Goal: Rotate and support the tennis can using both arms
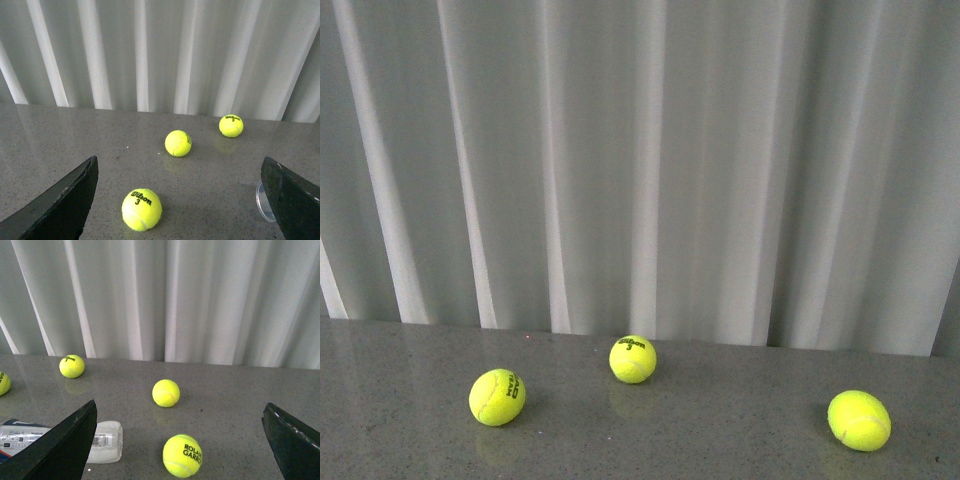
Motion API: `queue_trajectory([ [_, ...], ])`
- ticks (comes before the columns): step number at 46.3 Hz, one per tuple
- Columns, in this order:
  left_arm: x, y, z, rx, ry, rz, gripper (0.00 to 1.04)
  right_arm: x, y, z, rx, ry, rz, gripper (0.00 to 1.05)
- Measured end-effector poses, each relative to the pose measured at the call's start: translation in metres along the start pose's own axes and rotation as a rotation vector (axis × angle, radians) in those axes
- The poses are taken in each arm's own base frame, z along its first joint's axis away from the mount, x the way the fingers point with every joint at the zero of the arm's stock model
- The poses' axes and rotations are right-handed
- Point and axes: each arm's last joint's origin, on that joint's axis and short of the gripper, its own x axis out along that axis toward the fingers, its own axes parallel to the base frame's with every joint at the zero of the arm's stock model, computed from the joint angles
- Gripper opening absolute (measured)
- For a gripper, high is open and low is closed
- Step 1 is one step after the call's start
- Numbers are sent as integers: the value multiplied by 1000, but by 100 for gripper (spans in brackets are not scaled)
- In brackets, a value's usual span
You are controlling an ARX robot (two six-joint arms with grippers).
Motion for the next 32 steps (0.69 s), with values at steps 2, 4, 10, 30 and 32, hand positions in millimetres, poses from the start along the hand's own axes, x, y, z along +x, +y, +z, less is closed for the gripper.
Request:
queue_trajectory([
  [2,0,0,0,0,0,0,98,0,0,0,0,0,0,98],
  [4,0,0,0,0,0,0,98,0,0,0,0,0,0,98],
  [10,3,0,-3,-97,207,54,98,0,0,0,0,0,0,98],
  [30,118,5,-22,-438,614,-353,98,0,0,0,0,-2,0,98],
  [32,126,5,-32,-463,670,-378,98,0,0,0,0,-2,0,98],
])
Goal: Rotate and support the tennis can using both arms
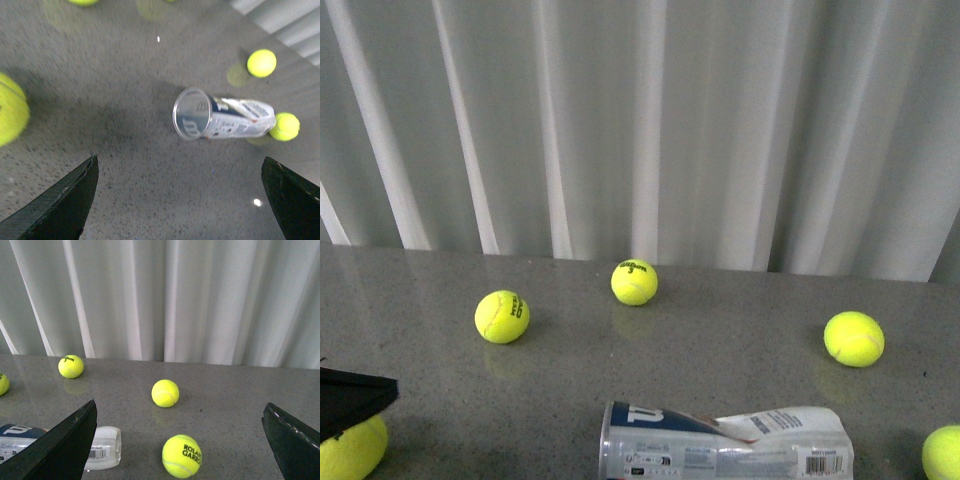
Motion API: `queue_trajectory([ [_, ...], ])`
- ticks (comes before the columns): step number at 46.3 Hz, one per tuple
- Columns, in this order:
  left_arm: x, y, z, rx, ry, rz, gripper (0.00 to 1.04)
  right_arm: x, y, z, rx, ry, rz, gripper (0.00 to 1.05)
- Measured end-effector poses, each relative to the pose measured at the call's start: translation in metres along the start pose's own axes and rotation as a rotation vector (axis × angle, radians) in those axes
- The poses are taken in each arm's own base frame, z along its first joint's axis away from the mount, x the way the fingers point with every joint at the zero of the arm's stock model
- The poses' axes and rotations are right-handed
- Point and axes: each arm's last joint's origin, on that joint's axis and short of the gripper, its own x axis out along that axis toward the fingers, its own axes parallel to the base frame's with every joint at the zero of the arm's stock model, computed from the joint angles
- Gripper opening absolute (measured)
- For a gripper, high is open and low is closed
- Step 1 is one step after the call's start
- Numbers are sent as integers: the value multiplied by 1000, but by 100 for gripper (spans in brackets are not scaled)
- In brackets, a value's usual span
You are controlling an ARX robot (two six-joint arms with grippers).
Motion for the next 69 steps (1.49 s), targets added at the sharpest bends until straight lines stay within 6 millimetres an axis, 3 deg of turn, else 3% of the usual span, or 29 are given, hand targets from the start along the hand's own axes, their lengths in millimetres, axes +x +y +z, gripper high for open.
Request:
queue_trajectory([
  [10,58,17,-3,-77,174,-55,98,0,0,0,0,0,0,98],
  [34,136,10,3,-123,272,-91,98,0,0,0,0,0,0,98],
  [47,163,-5,6,-134,294,-169,98,0,0,0,0,0,0,98],
  [69,186,-29,2,-130,363,-322,98,0,0,0,0,0,0,98],
])
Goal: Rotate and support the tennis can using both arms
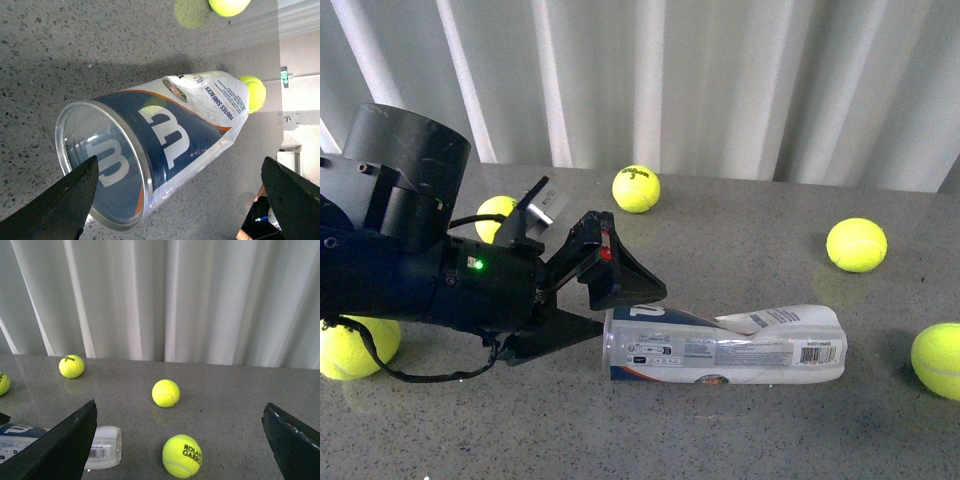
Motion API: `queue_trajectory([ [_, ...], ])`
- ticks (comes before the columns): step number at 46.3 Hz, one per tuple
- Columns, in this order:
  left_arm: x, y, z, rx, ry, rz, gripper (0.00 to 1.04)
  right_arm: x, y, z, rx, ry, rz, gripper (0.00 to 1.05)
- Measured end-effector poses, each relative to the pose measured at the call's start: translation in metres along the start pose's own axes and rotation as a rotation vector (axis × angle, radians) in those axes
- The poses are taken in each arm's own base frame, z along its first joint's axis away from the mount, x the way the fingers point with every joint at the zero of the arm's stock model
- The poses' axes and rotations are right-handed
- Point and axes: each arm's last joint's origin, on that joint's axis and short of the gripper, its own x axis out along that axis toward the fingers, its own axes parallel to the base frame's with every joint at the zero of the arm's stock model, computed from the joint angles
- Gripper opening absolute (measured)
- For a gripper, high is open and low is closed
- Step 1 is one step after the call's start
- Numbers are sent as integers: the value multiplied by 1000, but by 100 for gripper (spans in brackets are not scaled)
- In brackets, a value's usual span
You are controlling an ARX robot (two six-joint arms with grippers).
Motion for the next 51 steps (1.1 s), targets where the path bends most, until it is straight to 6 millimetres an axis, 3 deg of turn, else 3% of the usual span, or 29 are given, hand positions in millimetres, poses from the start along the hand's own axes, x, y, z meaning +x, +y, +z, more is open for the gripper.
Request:
queue_trajectory([
  [11,15,7,-4,-30,26,-20,97,0,0,0,0,0,0,98],
  [23,20,4,-1,-50,-15,-104,59,0,0,0,0,0,0,98],
  [38,22,9,-8,-208,-58,-158,4,0,0,0,0,0,0,98],
  [45,10,2,-5,-232,-65,-159,4,0,0,0,0,0,0,98],
  [51,-30,-36,24,-116,-85,-114,4,0,0,0,0,0,0,98],
])
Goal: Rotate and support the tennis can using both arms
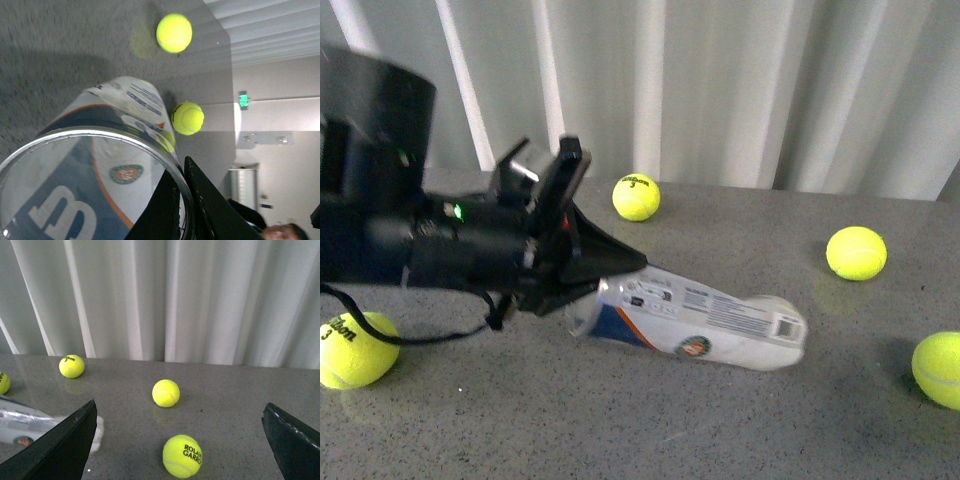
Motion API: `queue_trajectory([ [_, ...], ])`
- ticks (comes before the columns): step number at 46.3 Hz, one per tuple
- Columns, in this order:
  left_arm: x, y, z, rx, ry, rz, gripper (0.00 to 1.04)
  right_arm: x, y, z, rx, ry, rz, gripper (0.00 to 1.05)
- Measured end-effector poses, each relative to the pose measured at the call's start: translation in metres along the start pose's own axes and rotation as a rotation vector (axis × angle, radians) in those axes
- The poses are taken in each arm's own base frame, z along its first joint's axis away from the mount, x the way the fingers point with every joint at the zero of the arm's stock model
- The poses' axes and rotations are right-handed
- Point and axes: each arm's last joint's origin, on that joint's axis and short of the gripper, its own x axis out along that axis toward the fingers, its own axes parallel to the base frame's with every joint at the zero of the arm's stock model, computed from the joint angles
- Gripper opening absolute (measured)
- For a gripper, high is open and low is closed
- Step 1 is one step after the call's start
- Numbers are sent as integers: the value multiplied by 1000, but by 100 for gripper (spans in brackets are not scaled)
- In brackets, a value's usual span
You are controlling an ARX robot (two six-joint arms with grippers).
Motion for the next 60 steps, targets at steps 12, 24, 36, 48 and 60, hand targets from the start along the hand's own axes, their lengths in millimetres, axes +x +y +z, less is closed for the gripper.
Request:
queue_trajectory([
  [12,-56,-122,51,479,6,164,4,0,0,0,0,0,0,98],
  [24,-52,-189,34,1089,435,485,4,0,0,0,0,0,0,98],
  [36,-7,-172,16,1320,701,599,4,0,0,0,0,0,0,98],
  [48,31,-164,-8,1377,816,548,4,0,0,0,0,0,0,98],
  [60,42,-157,-11,1343,821,499,4,0,0,0,0,0,0,98],
])
